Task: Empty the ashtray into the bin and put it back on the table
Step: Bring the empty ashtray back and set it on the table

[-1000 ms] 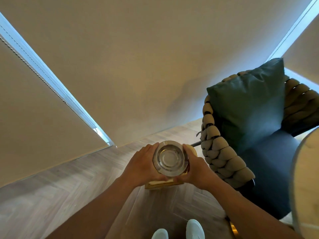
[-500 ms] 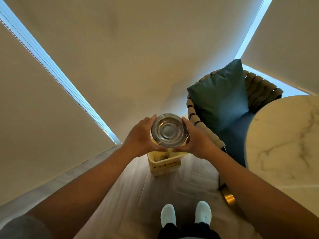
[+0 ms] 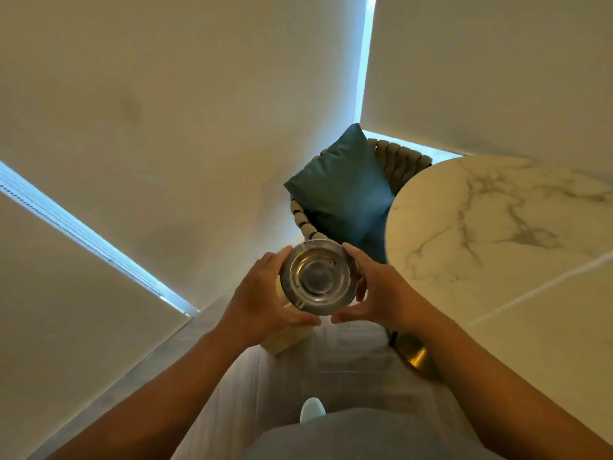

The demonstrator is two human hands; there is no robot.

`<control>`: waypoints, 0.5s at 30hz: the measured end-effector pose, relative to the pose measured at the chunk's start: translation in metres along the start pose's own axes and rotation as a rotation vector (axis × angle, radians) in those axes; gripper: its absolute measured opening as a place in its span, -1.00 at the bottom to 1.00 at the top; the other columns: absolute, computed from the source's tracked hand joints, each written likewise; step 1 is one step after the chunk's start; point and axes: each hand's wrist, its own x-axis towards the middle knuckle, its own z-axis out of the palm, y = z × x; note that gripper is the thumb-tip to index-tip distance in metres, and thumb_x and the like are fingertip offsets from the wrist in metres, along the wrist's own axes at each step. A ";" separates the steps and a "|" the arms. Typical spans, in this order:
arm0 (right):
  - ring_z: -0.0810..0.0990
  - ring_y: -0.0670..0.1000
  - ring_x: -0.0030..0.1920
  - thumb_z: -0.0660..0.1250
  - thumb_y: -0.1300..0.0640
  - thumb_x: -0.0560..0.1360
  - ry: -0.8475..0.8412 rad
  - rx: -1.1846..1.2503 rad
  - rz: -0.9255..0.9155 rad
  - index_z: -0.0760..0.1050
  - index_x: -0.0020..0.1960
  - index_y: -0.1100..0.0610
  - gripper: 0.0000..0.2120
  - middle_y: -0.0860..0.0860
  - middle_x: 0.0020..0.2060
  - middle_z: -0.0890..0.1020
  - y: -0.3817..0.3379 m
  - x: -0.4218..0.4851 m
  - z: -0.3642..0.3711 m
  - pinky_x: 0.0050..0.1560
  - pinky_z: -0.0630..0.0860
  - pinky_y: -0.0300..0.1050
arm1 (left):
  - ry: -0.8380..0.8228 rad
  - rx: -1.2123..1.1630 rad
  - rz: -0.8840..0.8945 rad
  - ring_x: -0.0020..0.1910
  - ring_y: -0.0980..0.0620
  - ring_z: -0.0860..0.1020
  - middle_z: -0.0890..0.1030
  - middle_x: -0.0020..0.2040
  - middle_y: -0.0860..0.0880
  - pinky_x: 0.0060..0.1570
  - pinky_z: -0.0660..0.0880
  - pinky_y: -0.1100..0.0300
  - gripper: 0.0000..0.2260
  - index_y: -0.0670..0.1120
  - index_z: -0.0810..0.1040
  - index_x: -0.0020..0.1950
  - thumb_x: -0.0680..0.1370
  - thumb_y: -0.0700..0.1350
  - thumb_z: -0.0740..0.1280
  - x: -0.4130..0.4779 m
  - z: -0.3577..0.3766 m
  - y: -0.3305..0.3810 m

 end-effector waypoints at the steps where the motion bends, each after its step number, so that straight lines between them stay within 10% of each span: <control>1: 0.46 -0.48 -0.02 0.61 -0.05 0.20 0.023 0.001 0.021 -0.01 0.45 -0.24 0.04 -0.41 0.00 0.41 0.000 -0.015 -0.009 -0.10 0.32 -0.64 | -0.016 0.006 -0.002 0.19 -0.02 0.51 0.52 0.28 -0.06 0.20 0.51 -0.03 -0.11 -0.05 0.32 0.41 0.20 0.28 0.52 -0.001 0.010 0.010; 9: 0.46 -0.47 -0.07 0.62 -0.07 0.18 0.185 -0.017 0.198 0.01 0.41 -0.24 0.03 -0.42 -0.06 0.41 0.017 -0.155 -0.067 -0.18 0.39 -0.54 | -0.097 -0.021 0.228 0.24 0.10 0.49 0.49 0.30 0.16 0.20 0.52 0.00 -0.08 0.08 0.29 0.45 0.21 0.45 0.46 -0.014 0.100 0.078; 15: 0.45 -0.49 -0.09 0.63 -0.06 0.17 0.280 -0.007 0.310 0.06 0.53 0.05 0.11 -0.35 0.03 0.41 0.025 -0.266 -0.099 -0.15 0.33 -0.58 | -0.218 -0.120 0.417 0.24 0.39 0.38 0.33 0.28 0.52 0.11 0.34 0.45 -0.15 0.34 0.15 0.43 0.24 0.43 0.45 -0.038 0.161 0.150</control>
